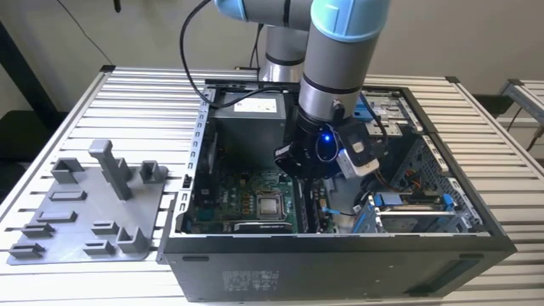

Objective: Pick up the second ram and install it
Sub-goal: 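Insert the second ram into the second slot, then press down the second ram until it locks into place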

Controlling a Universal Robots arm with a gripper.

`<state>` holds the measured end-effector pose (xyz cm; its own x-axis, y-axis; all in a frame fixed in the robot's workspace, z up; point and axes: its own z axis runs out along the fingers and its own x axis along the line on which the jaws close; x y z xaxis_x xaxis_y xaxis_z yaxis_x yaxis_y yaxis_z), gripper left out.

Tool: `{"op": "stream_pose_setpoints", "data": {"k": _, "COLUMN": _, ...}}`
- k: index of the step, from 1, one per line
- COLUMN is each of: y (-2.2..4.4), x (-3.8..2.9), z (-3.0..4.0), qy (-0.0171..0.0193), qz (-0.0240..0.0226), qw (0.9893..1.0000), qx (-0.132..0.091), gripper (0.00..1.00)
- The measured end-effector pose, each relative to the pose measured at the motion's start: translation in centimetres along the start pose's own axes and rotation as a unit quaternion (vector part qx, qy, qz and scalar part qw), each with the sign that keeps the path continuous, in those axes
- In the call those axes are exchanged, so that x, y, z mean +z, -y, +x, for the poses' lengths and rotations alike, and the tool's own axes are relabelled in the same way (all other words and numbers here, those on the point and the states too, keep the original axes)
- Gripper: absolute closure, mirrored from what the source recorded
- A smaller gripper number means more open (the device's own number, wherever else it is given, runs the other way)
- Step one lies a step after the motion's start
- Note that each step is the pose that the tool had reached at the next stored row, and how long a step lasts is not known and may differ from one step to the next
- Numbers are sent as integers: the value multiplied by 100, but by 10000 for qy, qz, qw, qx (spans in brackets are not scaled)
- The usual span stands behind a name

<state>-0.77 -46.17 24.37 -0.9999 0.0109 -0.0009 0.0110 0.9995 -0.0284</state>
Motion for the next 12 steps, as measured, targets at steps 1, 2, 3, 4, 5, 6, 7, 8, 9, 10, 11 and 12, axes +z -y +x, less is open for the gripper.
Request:
{"op": "stream_pose_setpoints", "data": {"k": 1, "y": 0, "x": -1, "z": 0, "qy": 0, "qz": 0, "qw": 10000, "qx": 0, "gripper": 89}}
{"op": "stream_pose_setpoints", "data": {"k": 2, "y": 0, "x": -1, "z": 0, "qy": 0, "qz": 0, "qw": 10000, "qx": 0, "gripper": 89}}
{"op": "stream_pose_setpoints", "data": {"k": 3, "y": 0, "x": -2, "z": 0, "qy": 0, "qz": 0, "qw": 10000, "qx": 0, "gripper": 89}}
{"op": "stream_pose_setpoints", "data": {"k": 4, "y": 0, "x": -2, "z": 0, "qy": 0, "qz": 0, "qw": 10000, "qx": 0, "gripper": 89}}
{"op": "stream_pose_setpoints", "data": {"k": 5, "y": 0, "x": -3, "z": 0, "qy": 0, "qz": 0, "qw": 10000, "qx": 0, "gripper": 89}}
{"op": "stream_pose_setpoints", "data": {"k": 6, "y": 0, "x": -3, "z": 0, "qy": 0, "qz": 0, "qw": 10000, "qx": 0, "gripper": 89}}
{"op": "stream_pose_setpoints", "data": {"k": 7, "y": 0, "x": -4, "z": 0, "qy": 0, "qz": 0, "qw": 10000, "qx": 0, "gripper": 89}}
{"op": "stream_pose_setpoints", "data": {"k": 8, "y": 0, "x": -4, "z": 0, "qy": 0, "qz": 0, "qw": 10000, "qx": 0, "gripper": 89}}
{"op": "stream_pose_setpoints", "data": {"k": 9, "y": 0, "x": -4, "z": 0, "qy": 0, "qz": 0, "qw": 10000, "qx": 0, "gripper": 89}}
{"op": "stream_pose_setpoints", "data": {"k": 10, "y": 0, "x": -5, "z": 0, "qy": 0, "qz": 0, "qw": 10000, "qx": 0, "gripper": 89}}
{"op": "stream_pose_setpoints", "data": {"k": 11, "y": 0, "x": -5, "z": 0, "qy": 0, "qz": 0, "qw": 10000, "qx": 0, "gripper": 89}}
{"op": "stream_pose_setpoints", "data": {"k": 12, "y": 0, "x": -6, "z": 0, "qy": 0, "qz": 0, "qw": 10000, "qx": 0, "gripper": 89}}
